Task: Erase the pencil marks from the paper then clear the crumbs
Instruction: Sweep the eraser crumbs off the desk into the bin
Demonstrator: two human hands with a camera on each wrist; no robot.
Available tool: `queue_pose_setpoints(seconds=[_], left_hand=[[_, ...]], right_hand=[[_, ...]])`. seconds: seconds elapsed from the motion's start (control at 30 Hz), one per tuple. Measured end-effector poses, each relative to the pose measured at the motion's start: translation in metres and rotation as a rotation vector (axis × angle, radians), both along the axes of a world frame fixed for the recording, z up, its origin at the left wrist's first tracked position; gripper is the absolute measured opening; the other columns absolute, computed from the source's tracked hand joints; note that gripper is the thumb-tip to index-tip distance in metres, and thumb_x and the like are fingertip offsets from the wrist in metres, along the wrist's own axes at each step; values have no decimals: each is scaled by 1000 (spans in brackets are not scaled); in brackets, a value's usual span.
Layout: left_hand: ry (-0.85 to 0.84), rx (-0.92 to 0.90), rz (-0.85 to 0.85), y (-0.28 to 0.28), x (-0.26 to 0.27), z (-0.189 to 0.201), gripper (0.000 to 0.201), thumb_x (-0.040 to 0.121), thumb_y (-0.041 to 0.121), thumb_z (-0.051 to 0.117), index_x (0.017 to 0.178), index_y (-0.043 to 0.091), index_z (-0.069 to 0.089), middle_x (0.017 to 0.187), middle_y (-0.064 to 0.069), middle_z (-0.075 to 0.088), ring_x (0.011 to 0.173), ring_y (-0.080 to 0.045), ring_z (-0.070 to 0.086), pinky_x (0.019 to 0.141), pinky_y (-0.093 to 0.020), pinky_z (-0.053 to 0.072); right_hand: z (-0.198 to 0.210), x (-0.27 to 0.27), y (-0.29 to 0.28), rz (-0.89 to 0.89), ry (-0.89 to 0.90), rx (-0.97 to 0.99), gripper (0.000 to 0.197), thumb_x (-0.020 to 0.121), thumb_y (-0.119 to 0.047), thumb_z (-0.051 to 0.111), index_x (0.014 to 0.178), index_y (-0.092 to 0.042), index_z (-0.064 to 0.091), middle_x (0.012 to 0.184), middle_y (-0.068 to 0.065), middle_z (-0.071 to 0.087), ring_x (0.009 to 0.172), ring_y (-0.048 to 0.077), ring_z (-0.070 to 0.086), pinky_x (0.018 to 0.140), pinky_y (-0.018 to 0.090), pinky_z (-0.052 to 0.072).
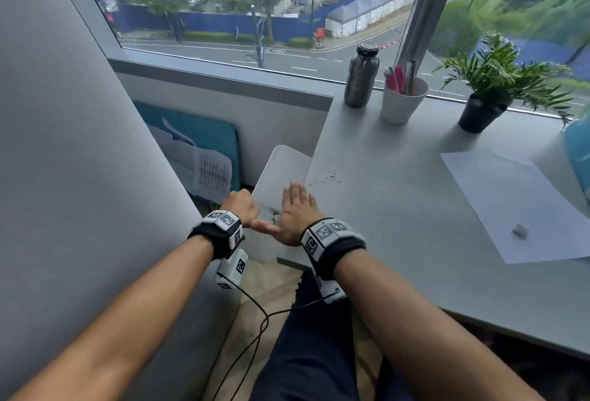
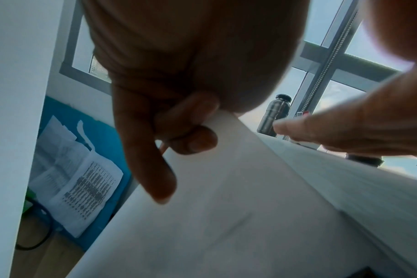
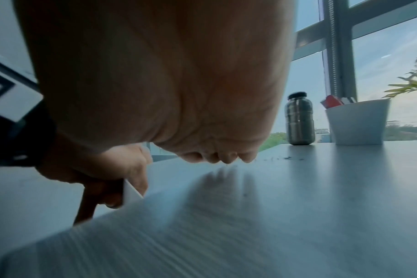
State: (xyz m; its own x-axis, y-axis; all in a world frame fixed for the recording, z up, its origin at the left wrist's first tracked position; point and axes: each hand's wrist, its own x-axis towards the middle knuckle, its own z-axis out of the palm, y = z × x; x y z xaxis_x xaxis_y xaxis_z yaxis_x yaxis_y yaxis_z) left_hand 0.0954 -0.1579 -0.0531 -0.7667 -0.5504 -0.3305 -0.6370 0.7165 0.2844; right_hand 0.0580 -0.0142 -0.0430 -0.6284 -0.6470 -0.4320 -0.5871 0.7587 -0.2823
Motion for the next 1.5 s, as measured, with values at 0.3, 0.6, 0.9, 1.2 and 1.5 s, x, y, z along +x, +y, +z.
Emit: queue_pose_setpoints(seconds=[0.3, 0.6, 0.9, 1.2, 1.5], left_hand=[[-20, -57, -52, -2, 5, 3, 24, 88, 3, 48, 101, -7, 65, 113, -28, 65, 103, -41, 63, 83, -40, 51], [-31, -49, -56, -6, 2, 6, 23, 90, 11, 54, 105, -3, 63, 118, -27, 63, 106, -42, 61, 84, -40, 49], [-15, -79, -78, -10, 2, 7, 25, 91, 7, 46, 106, -4, 63, 117, -27, 63, 103, -43, 61, 83, -40, 50], [-38, -55, -103, -13, -4, 8, 19, 88, 21, 62, 91, 3, 59, 111, -26, 65, 99, -40, 63, 72, -34, 47], [-42, -113, -83, -10, 10, 12, 25, 90, 4, 45, 105, -5, 62, 117, -28, 62, 103, -43, 61, 80, -40, 48]], right_hand=[[10, -86, 77, -270, 106, 127, 119, 78, -87, 23, 153, -1, -9, 161, 17, -15, 150, 31, -11, 122, 46, -3], [3, -16, -8, 133, 23, 35, 117, 78, -87, 28, 155, -6, -6, 163, 10, -15, 150, 24, -13, 122, 43, -6], [10, -105, 58, -195, 146, 78, 113, 81, -84, 27, 155, -3, 0, 163, 14, -8, 151, 29, -6, 122, 47, 0], [3, -42, -24, 200, 71, 123, 108, 81, -84, 25, 155, -8, 8, 164, 8, -2, 151, 25, -3, 122, 48, -2], [15, -76, 57, -180, 149, 17, 113, 80, -84, 24, 154, -2, 1, 163, 15, -3, 151, 29, -1, 122, 46, 3]])
